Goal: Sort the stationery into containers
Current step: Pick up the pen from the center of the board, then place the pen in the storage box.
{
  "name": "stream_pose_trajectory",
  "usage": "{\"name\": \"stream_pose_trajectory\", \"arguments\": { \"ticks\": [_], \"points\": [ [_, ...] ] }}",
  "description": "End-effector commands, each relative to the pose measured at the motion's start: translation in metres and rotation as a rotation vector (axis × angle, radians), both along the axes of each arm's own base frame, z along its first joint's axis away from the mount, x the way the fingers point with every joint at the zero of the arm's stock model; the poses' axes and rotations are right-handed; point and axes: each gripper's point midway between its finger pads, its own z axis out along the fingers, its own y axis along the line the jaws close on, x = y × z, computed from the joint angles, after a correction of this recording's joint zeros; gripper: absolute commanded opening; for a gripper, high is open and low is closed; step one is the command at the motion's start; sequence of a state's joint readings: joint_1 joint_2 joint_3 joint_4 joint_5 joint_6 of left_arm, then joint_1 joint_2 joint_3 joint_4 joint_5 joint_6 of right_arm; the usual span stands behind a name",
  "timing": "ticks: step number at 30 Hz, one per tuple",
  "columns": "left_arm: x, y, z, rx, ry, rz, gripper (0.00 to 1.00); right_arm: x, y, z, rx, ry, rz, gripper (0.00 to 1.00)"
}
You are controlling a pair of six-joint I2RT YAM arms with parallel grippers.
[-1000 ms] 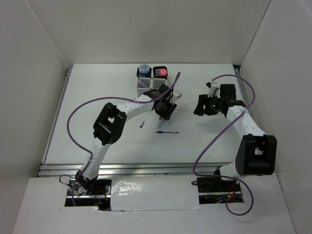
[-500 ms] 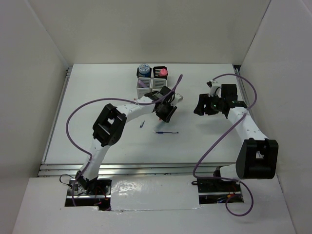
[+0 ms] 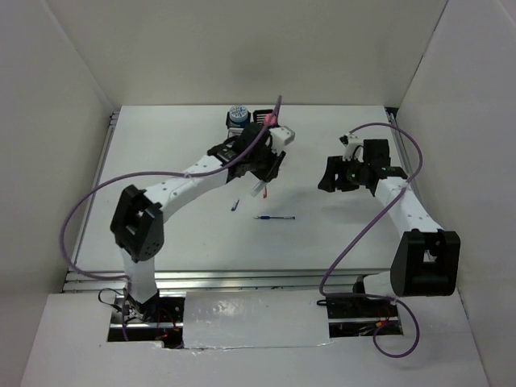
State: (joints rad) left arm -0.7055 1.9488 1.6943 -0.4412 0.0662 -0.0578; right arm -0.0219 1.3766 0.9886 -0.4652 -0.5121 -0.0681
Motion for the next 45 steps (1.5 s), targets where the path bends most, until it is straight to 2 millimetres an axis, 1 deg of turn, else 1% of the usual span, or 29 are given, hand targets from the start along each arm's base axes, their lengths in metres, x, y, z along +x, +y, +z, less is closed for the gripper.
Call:
{"name": "stream_pose_trajectory", "arguments": {
  "ticks": [1, 2, 3, 4, 5, 6, 7, 8, 9, 10, 11, 12, 13, 14, 15, 16, 17, 19, 21, 23, 30, 34, 35, 36, 39, 42, 45],
  "points": [
    [0.035, 0.022, 0.112, -0.26, -0.296, 0.102, 0.11, 0.009, 0.006, 0.025, 0.012, -0.069, 0.008, 0.69],
    [0.035, 0.032, 0.1, -0.284, -0.296, 0.123, 0.1, 0.01, 0.007, 0.025, 0.012, -0.065, 0.011, 0.68],
    [0.041, 0.039, 0.117, -0.348, -0.355, 0.14, 0.09, 0.011, 0.007, 0.025, 0.011, -0.067, 0.01, 0.69],
    [0.05, 0.058, 0.136, -0.396, -0.424, 0.178, 0.07, 0.012, 0.006, 0.025, 0.009, -0.066, 0.01, 0.68],
    [0.059, 0.062, 0.145, -0.435, -0.49, 0.181, 0.05, 0.012, 0.006, 0.024, 0.008, -0.062, 0.011, 0.68],
    [0.067, 0.068, 0.15, -0.447, -0.515, 0.187, 0.03, 0.013, 0.005, 0.023, 0.003, -0.061, 0.006, 0.68],
    [0.085, 0.084, 0.163, -0.467, -0.568, 0.227, 0.01, 0.014, 0.005, 0.024, 0.003, -0.064, 0.006, 0.69],
    [0.095, 0.09, 0.168, -0.484, -0.583, 0.25, 0.0, 0.015, 0.005, 0.021, 0.001, -0.056, 0.008, 0.68],
    [0.113, 0.105, 0.16, -0.479, -0.592, 0.285, 0.0, 0.016, 0.004, 0.021, -0.001, -0.052, 0.005, 0.69],
    [0.122, 0.111, 0.167, -0.501, -0.615, 0.297, 0.0, 0.018, 0.004, 0.022, -0.001, -0.053, 0.005, 0.68],
    [0.13, 0.115, 0.18, -0.54, -0.678, 0.3, 0.0, 0.019, 0.005, 0.018, -0.001, -0.042, 0.005, 0.68],
    [0.142, 0.124, 0.175, -0.547, -0.692, 0.309, 0.0, 0.021, 0.004, 0.02, -0.003, -0.048, 0.002, 0.69],
    [0.145, 0.126, 0.189, -0.592, -0.758, 0.3, 0.0, 0.021, 0.004, 0.019, -0.004, -0.045, 0.001, 0.69],
    [0.151, 0.127, 0.183, -0.605, -0.769, 0.297, 0.0, 0.022, 0.004, 0.017, -0.005, -0.04, 0.002, 0.68],
    [0.156, 0.133, 0.184, -0.623, -0.793, 0.3, 0.0, 0.023, 0.003, 0.017, -0.005, -0.04, 0.0, 0.69],
    [0.156, 0.131, 0.183, -0.648, -0.798, 0.284, 0.0, 0.024, 0.003, 0.016, -0.005, -0.037, 0.0, 0.69],
    [0.163, 0.13, 0.176, -0.645, -0.807, 0.286, 0.0, 0.024, 0.003, 0.014, -0.007, -0.032, 0.0, 0.69],
    [0.168, 0.128, 0.176, -0.65, -0.823, 0.288, 0.0, 0.026, 0.003, 0.01, -0.008, -0.017, 0.001, 0.69],
    [0.174, 0.127, 0.17, -0.661, -0.825, 0.305, 0.0, 0.028, 0.003, 0.007, -0.01, -0.008, 0.001, 0.69],
    [0.179, 0.125, 0.159, -0.667, -0.799, 0.316, 0.0, 0.029, 0.002, 0.007, -0.012, -0.008, 0.001, 0.69],
    [0.176, 0.119, 0.127, -0.652, -0.754, 0.284, 0.0, 0.031, 0.002, 0.0, -0.014, 0.005, 0.002, 0.69],
    [0.181, 0.12, 0.114, -0.643, -0.744, 0.307, 0.07, 0.031, 0.003, -0.004, -0.009, 0.015, 0.006, 0.68],
    [0.184, 0.12, 0.106, -0.636, -0.736, 0.304, 0.09, 0.031, 0.003, -0.006, -0.008, 0.021, 0.005, 0.68],
    [0.186, 0.118, 0.11, -0.639, -0.744, 0.292, 0.1, 0.032, 0.003, -0.006, -0.008, 0.019, 0.007, 0.68],
    [0.192, 0.116, 0.103, -0.632, -0.74, 0.297, 0.1, 0.034, 0.003, -0.005, -0.013, 0.02, 0.008, 0.68],
    [0.194, 0.114, 0.091, -0.615, -0.729, 0.299, 0.1, 0.035, 0.002, -0.004, -0.016, 0.018, 0.01, 0.68],
    [0.196, 0.117, 0.084, -0.604, -0.73, 0.317, 0.11, 0.036, 0.002, -0.005, -0.018, 0.02, 0.014, 0.68]
  ]
}}
